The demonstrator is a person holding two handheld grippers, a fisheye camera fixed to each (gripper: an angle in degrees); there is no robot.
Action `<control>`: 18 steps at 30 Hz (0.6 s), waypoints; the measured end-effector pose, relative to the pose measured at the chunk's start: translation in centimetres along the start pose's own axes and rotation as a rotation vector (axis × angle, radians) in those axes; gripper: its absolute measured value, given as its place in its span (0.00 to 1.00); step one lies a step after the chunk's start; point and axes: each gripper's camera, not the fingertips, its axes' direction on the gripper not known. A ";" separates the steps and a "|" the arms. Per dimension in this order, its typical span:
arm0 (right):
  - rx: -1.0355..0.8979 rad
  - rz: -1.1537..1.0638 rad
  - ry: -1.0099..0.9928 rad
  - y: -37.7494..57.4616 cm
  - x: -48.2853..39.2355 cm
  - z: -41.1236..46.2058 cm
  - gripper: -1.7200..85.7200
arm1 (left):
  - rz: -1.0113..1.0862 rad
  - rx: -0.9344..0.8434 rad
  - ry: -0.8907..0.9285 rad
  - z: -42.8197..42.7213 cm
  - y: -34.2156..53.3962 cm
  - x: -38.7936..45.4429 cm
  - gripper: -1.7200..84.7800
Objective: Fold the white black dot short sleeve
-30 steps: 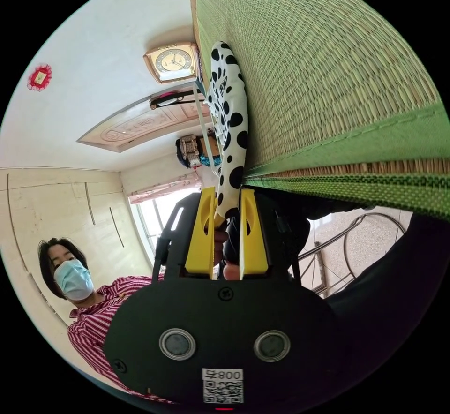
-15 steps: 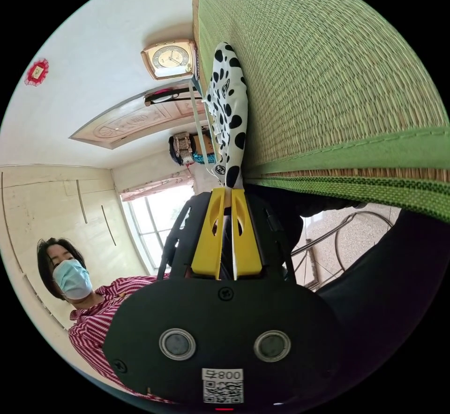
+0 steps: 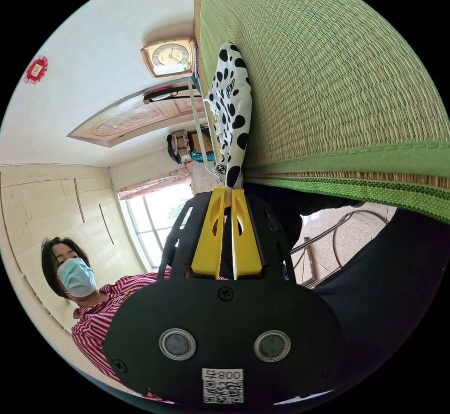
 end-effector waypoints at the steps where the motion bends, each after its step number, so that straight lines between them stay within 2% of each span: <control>1: -0.001 0.001 0.005 0.0 0.0 0.1 0.04 | 0.003 0.000 -0.002 0.2 -0.1 0.1 0.15; 9: -0.003 0.020 0.021 0.0 1.1 1.3 0.04 | 0.032 -0.072 -0.047 2.7 -0.2 1.6 0.10; 18: -0.006 0.035 0.030 0.8 2.6 2.8 0.04 | 0.044 -0.063 0.018 3.5 2.6 2.5 0.06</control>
